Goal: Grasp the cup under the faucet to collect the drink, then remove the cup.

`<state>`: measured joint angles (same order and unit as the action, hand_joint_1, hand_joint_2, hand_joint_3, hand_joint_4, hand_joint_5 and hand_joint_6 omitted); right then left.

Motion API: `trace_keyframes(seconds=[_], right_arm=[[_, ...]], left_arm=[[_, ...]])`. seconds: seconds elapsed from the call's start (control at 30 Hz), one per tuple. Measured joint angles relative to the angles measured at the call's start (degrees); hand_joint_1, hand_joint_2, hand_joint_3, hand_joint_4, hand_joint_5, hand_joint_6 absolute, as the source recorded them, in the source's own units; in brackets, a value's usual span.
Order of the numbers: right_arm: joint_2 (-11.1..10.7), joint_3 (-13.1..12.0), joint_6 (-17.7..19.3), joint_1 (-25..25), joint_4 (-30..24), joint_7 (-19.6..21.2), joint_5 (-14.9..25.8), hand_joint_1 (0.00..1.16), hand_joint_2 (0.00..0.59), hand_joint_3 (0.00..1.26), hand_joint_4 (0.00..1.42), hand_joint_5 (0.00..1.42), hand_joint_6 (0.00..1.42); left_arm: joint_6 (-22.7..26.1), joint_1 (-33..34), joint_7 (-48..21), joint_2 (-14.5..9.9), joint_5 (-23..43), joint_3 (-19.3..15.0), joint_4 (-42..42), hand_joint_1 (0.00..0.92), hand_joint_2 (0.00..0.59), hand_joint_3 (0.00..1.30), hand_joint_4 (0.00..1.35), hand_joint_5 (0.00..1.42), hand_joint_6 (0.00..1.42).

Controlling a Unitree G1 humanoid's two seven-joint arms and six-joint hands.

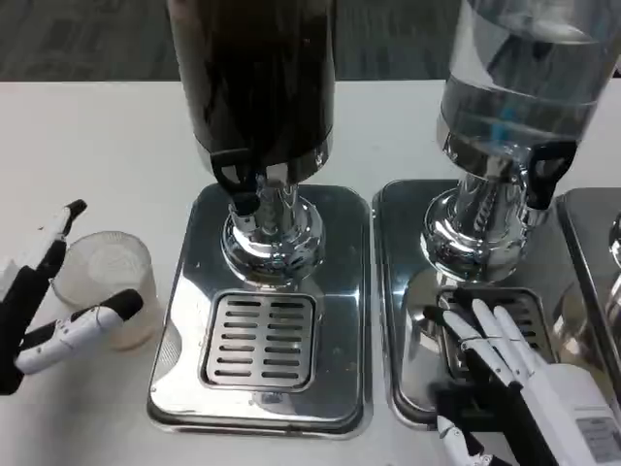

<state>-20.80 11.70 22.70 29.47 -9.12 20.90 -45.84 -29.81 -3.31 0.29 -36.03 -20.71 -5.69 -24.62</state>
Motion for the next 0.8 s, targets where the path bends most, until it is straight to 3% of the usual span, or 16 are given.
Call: trace_keyframes(seconds=[0.8], right_arm=[[0.0, -0.1, -0.2, 0.0, -0.3, -1.4, 0.2, 0.44, 0.586, 0.13, 0.0, 0.0, 0.18]], left_arm=[[-0.2, 3.7, 0.0, -1.0, 0.3, 2.4, -5.8, 0.0, 0.0, 0.0, 0.0, 0.01, 0.12]])
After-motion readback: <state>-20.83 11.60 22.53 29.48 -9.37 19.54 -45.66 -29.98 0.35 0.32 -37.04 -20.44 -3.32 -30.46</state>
